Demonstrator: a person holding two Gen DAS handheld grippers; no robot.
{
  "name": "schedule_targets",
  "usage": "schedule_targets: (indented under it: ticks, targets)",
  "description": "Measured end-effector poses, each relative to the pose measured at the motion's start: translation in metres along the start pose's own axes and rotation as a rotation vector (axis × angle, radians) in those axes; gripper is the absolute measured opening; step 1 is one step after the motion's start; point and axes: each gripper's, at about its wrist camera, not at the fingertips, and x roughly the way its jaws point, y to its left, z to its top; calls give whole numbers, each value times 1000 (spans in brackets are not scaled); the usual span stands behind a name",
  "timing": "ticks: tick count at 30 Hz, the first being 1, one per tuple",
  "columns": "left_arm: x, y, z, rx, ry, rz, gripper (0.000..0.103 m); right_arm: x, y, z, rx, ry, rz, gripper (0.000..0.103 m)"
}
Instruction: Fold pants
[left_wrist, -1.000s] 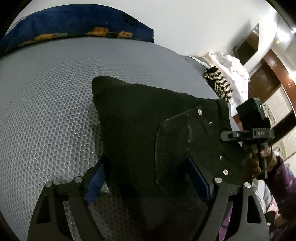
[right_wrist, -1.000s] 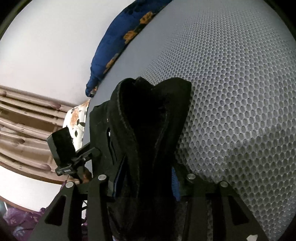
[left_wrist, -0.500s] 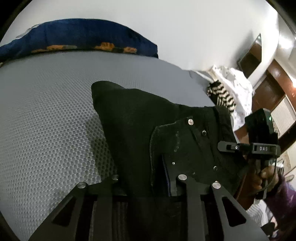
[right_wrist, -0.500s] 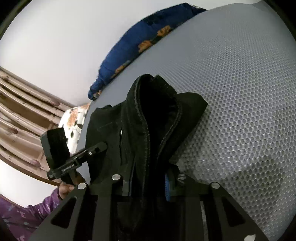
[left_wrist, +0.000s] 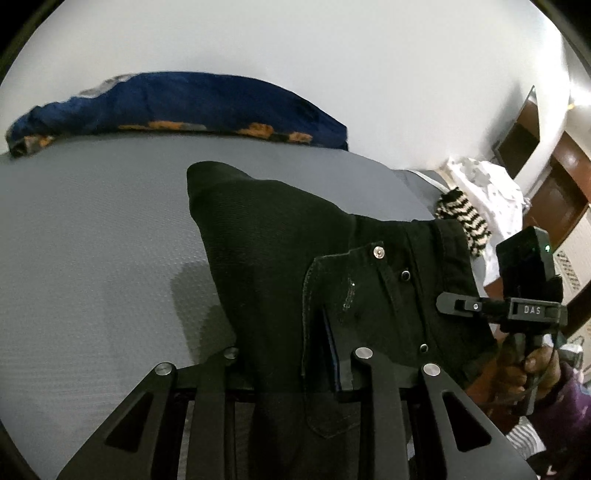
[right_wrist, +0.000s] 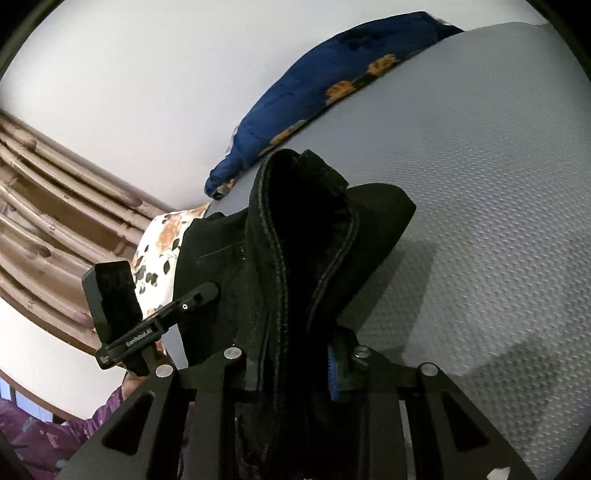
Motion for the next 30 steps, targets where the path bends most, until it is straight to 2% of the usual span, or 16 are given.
schedule_targets:
  ticks: [17, 30]
  targets:
    - [-44, 58, 13, -18, -61, 119, 26, 61, 60, 22, -75, 42, 16, 23]
    - [-61, 101, 33, -33, -102, 185, 26, 99, 85, 35, -101, 56, 41, 23]
